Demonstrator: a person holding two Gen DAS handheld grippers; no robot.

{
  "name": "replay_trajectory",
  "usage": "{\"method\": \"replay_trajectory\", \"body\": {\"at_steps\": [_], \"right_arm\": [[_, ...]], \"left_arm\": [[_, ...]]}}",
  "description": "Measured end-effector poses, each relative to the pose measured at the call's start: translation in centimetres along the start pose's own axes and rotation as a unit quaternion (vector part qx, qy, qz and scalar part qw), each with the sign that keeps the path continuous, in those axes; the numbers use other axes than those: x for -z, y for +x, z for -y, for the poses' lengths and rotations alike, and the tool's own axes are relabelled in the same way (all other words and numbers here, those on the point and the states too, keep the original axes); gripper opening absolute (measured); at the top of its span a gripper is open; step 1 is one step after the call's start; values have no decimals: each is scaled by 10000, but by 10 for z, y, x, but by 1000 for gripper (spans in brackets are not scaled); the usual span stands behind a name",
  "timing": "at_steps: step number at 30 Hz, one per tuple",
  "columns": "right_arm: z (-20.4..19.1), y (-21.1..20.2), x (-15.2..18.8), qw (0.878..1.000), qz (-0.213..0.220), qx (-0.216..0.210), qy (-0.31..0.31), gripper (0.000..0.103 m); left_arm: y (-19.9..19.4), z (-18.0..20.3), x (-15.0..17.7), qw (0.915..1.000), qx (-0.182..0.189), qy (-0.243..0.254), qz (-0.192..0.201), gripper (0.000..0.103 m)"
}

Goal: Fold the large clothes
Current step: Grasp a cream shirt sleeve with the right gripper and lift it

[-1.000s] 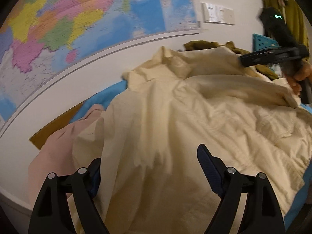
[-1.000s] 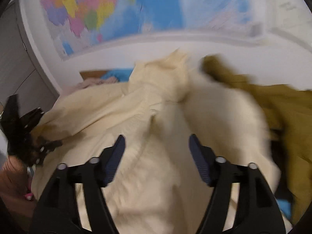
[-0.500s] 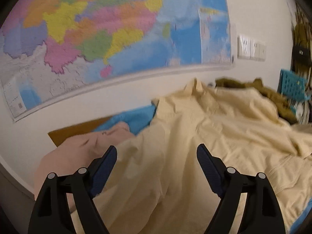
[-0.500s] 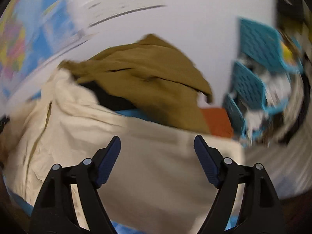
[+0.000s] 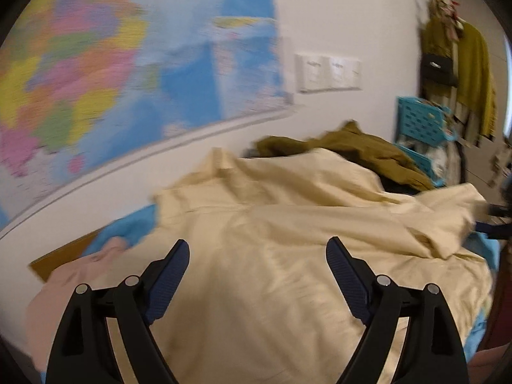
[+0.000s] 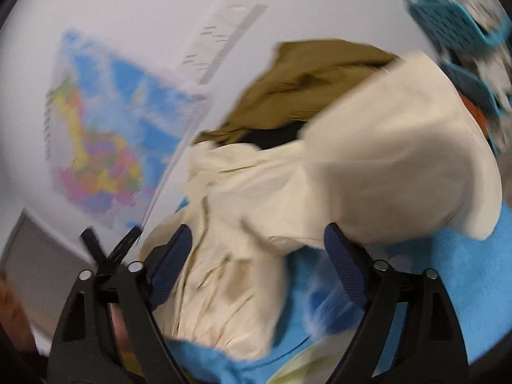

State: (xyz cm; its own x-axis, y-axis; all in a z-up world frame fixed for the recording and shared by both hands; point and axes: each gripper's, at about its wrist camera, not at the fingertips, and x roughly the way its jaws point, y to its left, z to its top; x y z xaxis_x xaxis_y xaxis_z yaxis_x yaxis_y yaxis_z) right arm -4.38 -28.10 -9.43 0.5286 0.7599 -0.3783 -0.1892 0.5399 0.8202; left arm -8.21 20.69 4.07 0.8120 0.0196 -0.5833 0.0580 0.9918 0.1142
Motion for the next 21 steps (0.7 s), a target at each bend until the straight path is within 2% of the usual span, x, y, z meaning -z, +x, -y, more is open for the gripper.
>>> {"method": "replay_trajectory", "body": {"at_steps": [2, 4, 6, 7, 11, 13, 15, 16, 18, 19, 20, 21], "right_arm": [[10, 5, -7, 9996, 109, 146, 226, 73], [4, 5, -9, 9998, 21, 104, 148, 74], [-8, 0, -4, 9998, 1, 17, -193, 83], [-11, -5, 1, 9995, -5, 14, -310, 84], [8, -12, 12, 9998, -33, 186, 16, 86], [24, -12, 6, 9991, 158, 314, 251, 81], [29, -10, -4, 9983, 383, 315, 305, 85], [31, -9, -12, 9962, 629, 474, 365, 86], [33, -3, -28, 9943, 843, 567, 338, 87], [35, 0, -34, 9934, 903, 614, 341, 81], [35, 4, -40, 9929, 942, 665, 294, 57], [33, 5, -47, 9935, 959, 592, 175, 31]], "left_arm": [[17, 20, -9, 9995, 158, 218, -147, 84], [30, 37, -16, 9987, 218, 418, -212, 84], [44, 55, -22, 9972, 314, 637, -246, 84], [51, 60, -25, 9966, 353, 702, -264, 84], [91, 81, -38, 9938, 531, 814, -536, 84], [107, 84, -43, 9935, 514, 797, -634, 84], [125, 87, -48, 9915, 674, 751, -816, 82], [135, 87, -50, 9910, 693, 686, -914, 78], [156, 89, -55, 9892, 741, 596, -1120, 73], [166, 90, -57, 9879, 796, 509, -1227, 65], [172, 90, -59, 9873, 828, 460, -1276, 57], [176, 90, -62, 9866, 873, 416, -1312, 53]]}}
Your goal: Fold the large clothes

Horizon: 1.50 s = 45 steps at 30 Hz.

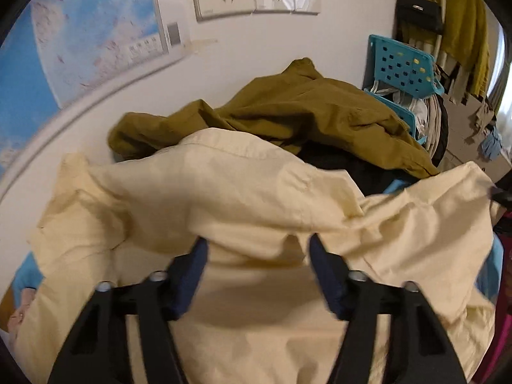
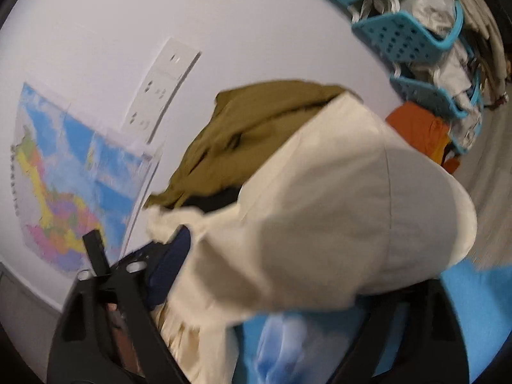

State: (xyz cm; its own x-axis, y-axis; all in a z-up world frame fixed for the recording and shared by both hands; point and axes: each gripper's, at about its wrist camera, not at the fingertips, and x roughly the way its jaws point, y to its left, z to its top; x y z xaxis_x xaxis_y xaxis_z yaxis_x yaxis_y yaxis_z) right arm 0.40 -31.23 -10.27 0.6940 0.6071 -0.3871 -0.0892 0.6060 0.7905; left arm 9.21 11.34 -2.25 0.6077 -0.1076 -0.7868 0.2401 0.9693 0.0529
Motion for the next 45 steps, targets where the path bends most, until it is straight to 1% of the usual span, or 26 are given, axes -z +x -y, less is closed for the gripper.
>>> {"method": "replay_trajectory", "body": {"at_steps": [2, 3, 5, 8, 10, 13, 16, 18, 20, 21, 22, 23, 25, 26, 27, 30, 31, 33, 34, 36, 37, 38, 39, 41, 43, 45], "right_arm": [[-14, -9, -18, 9990, 308, -114, -308, 10], [-24, -17, -28, 9976, 457, -214, -484, 6], [-57, -48, -44, 9876, 1047, -452, -1083, 6], [-102, -78, -45, 9635, 1584, -692, -2043, 5], [-115, -79, -43, 9574, 1568, -774, -2298, 5], [-118, -72, -42, 9583, 1396, -757, -2376, 6], [-131, -68, -40, 9551, 1259, -903, -2527, 6], [-159, -66, -39, 9462, 1167, -1050, -2831, 6], [-195, -63, -34, 9321, 1068, -1284, -3213, 6], [-212, -61, -29, 9244, 995, -1376, -3416, 6], [-242, -52, -19, 9092, 809, -1488, -3803, 6], [-258, -45, -12, 9007, 706, -1520, -4009, 6], [-301, -17, 14, 8749, 258, -1796, -4491, 6], [-313, -6, 25, 8659, 121, -1849, -4647, 6], [-332, 15, 44, 8498, -113, -1861, -4931, 6], [-361, 75, 101, 8136, -932, -1892, -5418, 6], [-365, 91, 121, 8020, -1125, -1835, -5572, 6], [-368, 132, 167, 7713, -1674, -1694, -5902, 6], [-367, 146, 183, 7631, -1860, -1632, -5970, 7], [-357, 182, 220, 7414, -2503, -1486, -6047, 11], [-353, 192, 231, 7339, -2643, -1361, -6107, 14], [-345, 205, 246, 7242, -2783, -1140, -6206, 26], [-340, 212, 256, 7134, -2937, -1023, -6280, 48], [-331, 213, 264, 7028, -3049, -903, -6363, 69], [-328, 202, 261, 6980, -3077, -969, -6394, 68], [-324, 182, 240, 7090, -2918, -981, -6345, 69]], "left_arm": [[4, -2, -10, 9999, 100, -127, 35, 41], [4, -4, -16, 9996, 198, -190, 74, 39], [1, -6, -30, 9985, 339, -331, 258, 30], [2, -11, -50, 9954, 491, -673, 483, 29], [15, -11, -57, 9950, 484, -750, 458, 29], [44, -5, -57, 9967, 294, -703, 268, 29], [45, -4, -53, 9972, 223, -624, 332, 31], [38, -7, -54, 9966, 369, -653, 332, 37], [22, -18, -53, 9945, 557, -779, 429, 53], [12, -26, -50, 9931, 627, -839, 524, 56], [1, -32, -47, 9915, 686, -904, 633, 62], [-16, -43, -41, 9896, 692, -996, 775, 63], [-48, -63, -24, 9863, 685, -1115, 1005, 63], [-63, -73, -16, 9855, 549, -1180, 1086, 64], [-71, -79, -10, 9847, 455, -1233, 1140, 64], [-115, -119, 28, 9774, 192, -1566, 1406, 67], [-133, -139, 49, 9726, 62, -1760, 1516, 69], [-156, -170, 78, 9654, -147, -2036, 1626, 71], [-169, -188, 98, 9605, -305, -2212, 1662, 71], [-183, -206, 121, 9554, -429, -2405, 1658, 71], [-189, -213, 133, 9532, -454, -2497, 1643, 71], [-195, -219, 146, 9512, -428, -2580, 1636, 71], [-200, -222, 157, 9511, -392, -2604, 1616, 71], [-204, -222, 172, 9535, -456, -2537, 1560, 73], [-206, -213, 181, 9599, -390, -2338, 1499, 76], [-198, -199, 183, 9671, -264, -2090, 1424, 81]]}}
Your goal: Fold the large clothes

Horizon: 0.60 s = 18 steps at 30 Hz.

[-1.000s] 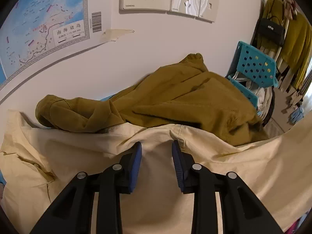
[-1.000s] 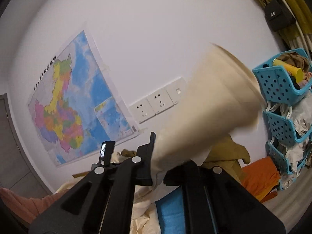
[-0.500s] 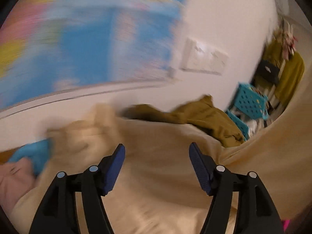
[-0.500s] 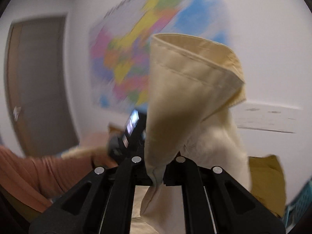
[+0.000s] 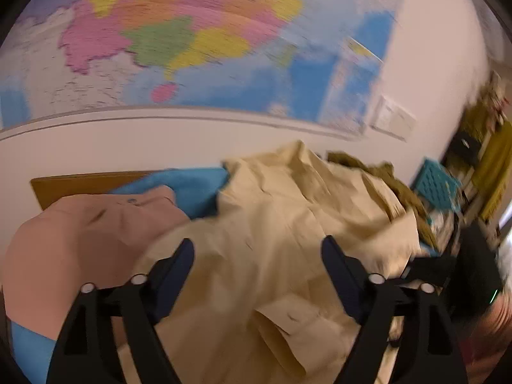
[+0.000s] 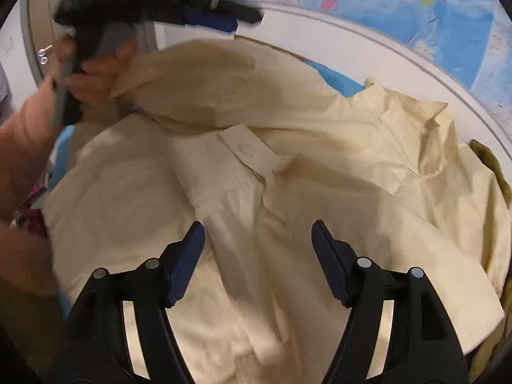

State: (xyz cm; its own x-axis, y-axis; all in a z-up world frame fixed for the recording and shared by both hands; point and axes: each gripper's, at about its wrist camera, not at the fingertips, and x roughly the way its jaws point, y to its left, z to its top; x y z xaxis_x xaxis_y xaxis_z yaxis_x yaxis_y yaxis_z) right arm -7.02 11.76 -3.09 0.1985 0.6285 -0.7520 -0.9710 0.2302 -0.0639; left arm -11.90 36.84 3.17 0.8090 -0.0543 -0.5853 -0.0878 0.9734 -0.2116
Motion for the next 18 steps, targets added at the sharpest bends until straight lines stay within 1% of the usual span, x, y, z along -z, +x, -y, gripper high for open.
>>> {"method": "replay_trajectory", "body": {"at_steps": [1, 2, 3, 4, 5, 6, 8, 10, 12, 13, 14, 15, 16, 17, 18], "right_arm": [[8, -13, 5, 9999, 101, 9, 94, 69], [21, -30, 11, 9993, 249, 76, 276, 69], [38, -45, 16, 9974, 385, 271, 547, 71], [55, -53, 17, 9950, 465, 401, 787, 71], [78, -65, 23, 9901, 584, 484, 1178, 71], [99, -75, 27, 9835, 714, 575, 1561, 71], [133, -87, 34, 9695, 815, 863, 2145, 71], [163, -89, 37, 9589, 738, 1209, 2459, 71], [188, -75, 35, 9539, 461, 1445, 2591, 71], [197, -64, 32, 9524, 299, 1456, 2660, 71], [202, -55, 31, 9539, 156, 1415, 2642, 69], [209, -39, 27, 9557, -81, 1419, 2579, 61], [215, -29, 28, 9565, -278, 1453, 2515, 56], [217, -21, 28, 9570, -499, 1485, 2442, 43], [222, -17, 26, 9560, -654, 1513, 2428, 12]], "left_arm": [[2, 5, 3, 9999, 58, 101, -43, 81], [4, 15, 8, 9994, 92, 326, -99, 84], [8, 27, 12, 9983, 58, 558, -139, 86], [14, 41, 17, 9960, 9, 866, -228, 91], [21, 49, 22, 9939, -19, 1052, -333, 94], [29, 57, 27, 9910, -64, 1247, -487, 94], [48, 69, 38, 9845, -255, 1528, -822, 94], [64, 73, 46, 9794, -417, 1673, -1050, 93], [77, 71, 53, 9751, -622, 1752, -1206, 88], [81, 69, 55, 9739, -715, 1736, -1279, 83], [86, 64, 57, 9732, -776, 1671, -1378, 76], [88, 59, 58, 9731, -780, 1607, -1457, 74], [88, 54, 60, 9742, -739, 1520, -1494, 70], [88, 51, 61, 9748, -726, 1497, -1489, 69], [88, 49, 62, 9748, -727, 1500, -1483, 68]]}}
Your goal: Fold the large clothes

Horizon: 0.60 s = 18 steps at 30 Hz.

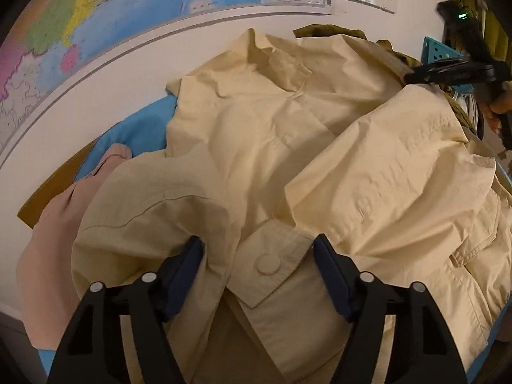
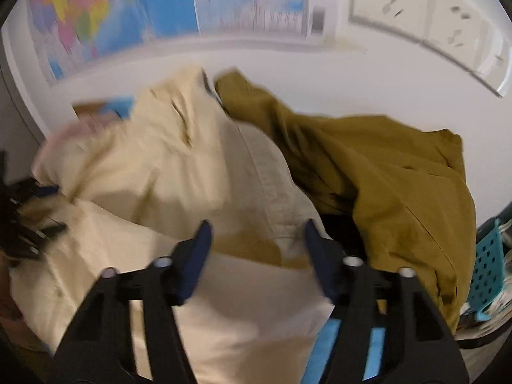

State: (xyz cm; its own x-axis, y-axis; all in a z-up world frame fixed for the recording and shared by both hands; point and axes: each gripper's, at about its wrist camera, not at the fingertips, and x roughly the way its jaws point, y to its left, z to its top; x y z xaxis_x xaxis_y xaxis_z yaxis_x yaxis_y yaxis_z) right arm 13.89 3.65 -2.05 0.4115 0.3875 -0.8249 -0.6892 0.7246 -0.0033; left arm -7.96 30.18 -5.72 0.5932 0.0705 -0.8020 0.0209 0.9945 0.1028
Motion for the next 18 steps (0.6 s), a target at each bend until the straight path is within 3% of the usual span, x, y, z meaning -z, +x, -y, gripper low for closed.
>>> {"method": "replay_trajectory", "body": {"at_steps": [2, 5, 8, 10, 14, 16, 18], "right_arm": [[16, -14, -8, 9996, 142, -158, 160, 7], [61, -53, -20, 9868, 874, -761, 1130, 6], [71, -45, -23, 9884, 839, -347, 1217, 6], [79, -24, -19, 9856, 679, -340, 1512, 6], [74, -7, -14, 9805, 754, -355, 1779, 7], [67, -18, -13, 9796, 912, -241, 1773, 13], [49, -48, -8, 9786, 1380, 74, 1524, 38]], "left_arm": [[2, -3, 4, 10000, -55, 16, -43, 63], [4, 0, 7, 9997, -181, 51, -170, 61], [9, 2, 9, 9993, -247, 94, -255, 61], [8, 0, 8, 9994, -244, 42, -255, 62], [2, -8, 3, 9994, -256, -114, -190, 61], [0, -12, 0, 9993, -265, -204, -166, 61], [-1, -17, -3, 9989, -232, -364, -161, 61]]}}
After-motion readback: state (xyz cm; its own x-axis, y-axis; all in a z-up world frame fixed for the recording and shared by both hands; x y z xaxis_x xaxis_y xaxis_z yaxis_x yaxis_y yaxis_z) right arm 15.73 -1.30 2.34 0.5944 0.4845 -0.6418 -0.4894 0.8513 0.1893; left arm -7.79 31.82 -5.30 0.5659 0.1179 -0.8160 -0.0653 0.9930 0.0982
